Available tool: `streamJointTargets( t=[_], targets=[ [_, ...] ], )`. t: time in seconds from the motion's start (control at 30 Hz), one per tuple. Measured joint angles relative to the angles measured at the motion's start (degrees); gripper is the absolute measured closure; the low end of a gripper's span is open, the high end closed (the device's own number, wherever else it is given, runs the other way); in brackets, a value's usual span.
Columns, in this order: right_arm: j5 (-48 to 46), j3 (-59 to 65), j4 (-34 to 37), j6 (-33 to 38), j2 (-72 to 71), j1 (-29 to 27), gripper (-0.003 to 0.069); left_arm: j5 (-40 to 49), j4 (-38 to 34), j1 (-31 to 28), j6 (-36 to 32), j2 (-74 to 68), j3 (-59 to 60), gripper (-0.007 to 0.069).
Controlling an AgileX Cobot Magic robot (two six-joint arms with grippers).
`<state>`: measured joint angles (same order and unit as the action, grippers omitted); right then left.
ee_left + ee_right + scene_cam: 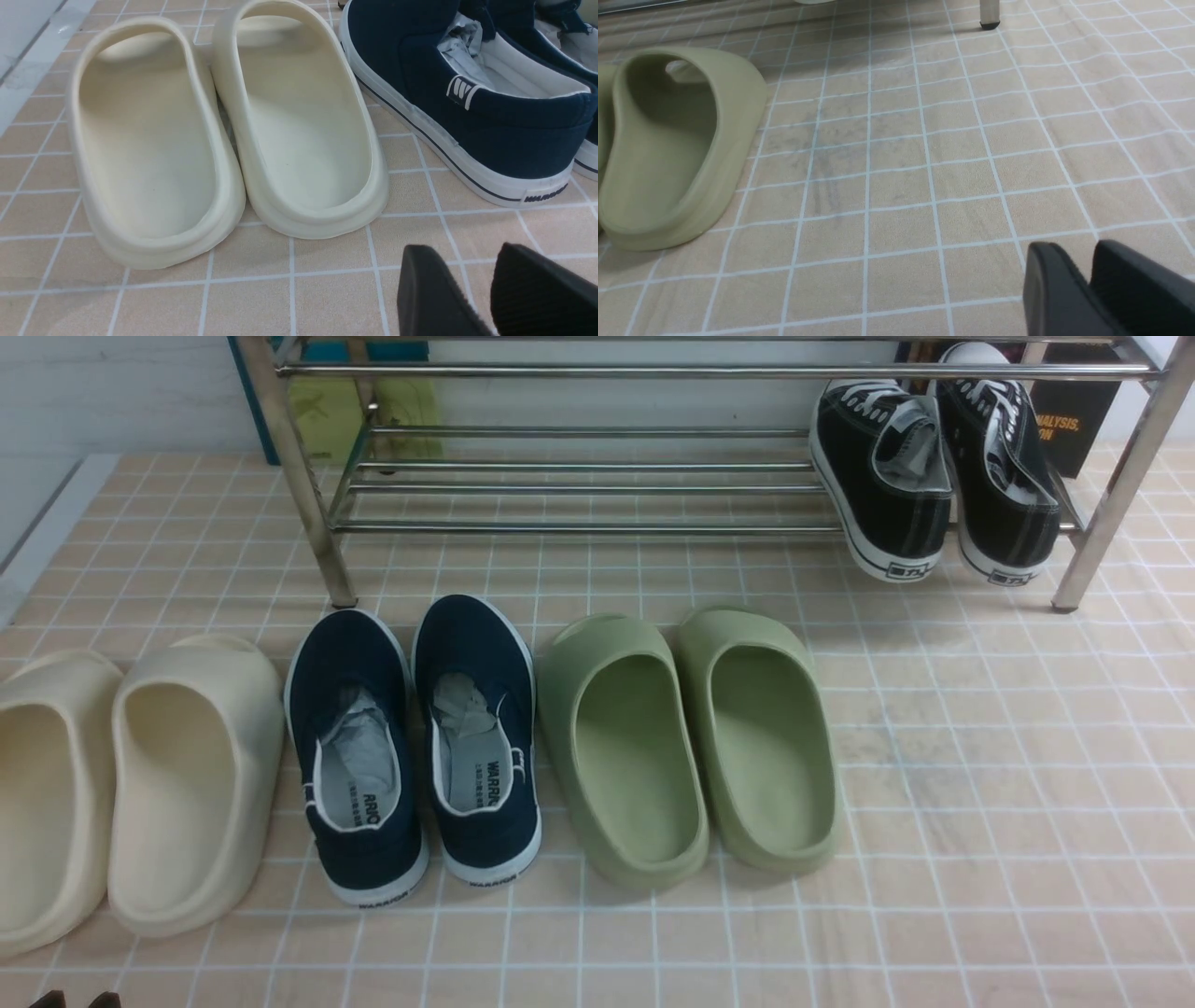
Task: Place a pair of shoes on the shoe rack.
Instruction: Use the left arm to grab the shoe closest to it
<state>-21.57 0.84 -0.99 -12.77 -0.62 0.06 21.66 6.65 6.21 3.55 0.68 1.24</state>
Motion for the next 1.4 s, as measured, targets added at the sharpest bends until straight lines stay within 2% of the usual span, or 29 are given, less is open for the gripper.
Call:
streamJointTargets(
  t=[0.77, 1.0, 1.13, 1.33, 1.4],
  targets=[
    [0.0, 0.0, 0.0, 0.1, 0.0, 0.0, 0.0490, 0.1, 0.3, 0.0, 0.0, 0.0, 0.0, 0.0385],
    [0.0, 0.0, 0.0, 0.1, 0.0, 0.0, 0.0480, -1.0, 4.1, 0.0, 0.0, 0.0, 0.1, 0.0385],
    [0.0, 0.0, 0.0, 0.1, 0.0, 0.0, 0.0473, -8.6, 7.1, 0.0, 0.0, 0.0, 0.4, 0.0385],
    [0.0, 0.0, 0.0, 0.1, 0.0, 0.0, 0.0463, -31.5, 10.4, 0.0, 0.0, 0.0, 0.4, 0.0385],
    [0.0, 0.0, 0.0, 0.1, 0.0, 0.0, 0.0462, -35.6, 10.5, 0.0, 0.0, 0.0, 0.4, 0.0385]
  ],
)
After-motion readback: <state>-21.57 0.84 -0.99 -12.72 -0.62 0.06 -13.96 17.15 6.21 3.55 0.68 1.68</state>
